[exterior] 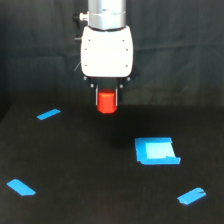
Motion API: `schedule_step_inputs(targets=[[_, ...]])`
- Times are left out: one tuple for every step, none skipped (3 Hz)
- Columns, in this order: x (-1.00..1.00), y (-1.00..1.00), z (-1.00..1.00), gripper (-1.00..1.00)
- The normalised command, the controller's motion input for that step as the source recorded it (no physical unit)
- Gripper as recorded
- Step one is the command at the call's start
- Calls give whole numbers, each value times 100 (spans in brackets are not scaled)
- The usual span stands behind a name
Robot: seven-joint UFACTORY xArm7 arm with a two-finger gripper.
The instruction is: Pick up the red object from the table
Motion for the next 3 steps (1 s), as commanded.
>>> schedule_step_inputs(targets=[[-2, -7, 5, -88], [5, -3, -7, -100], [1, 11, 2, -96]])
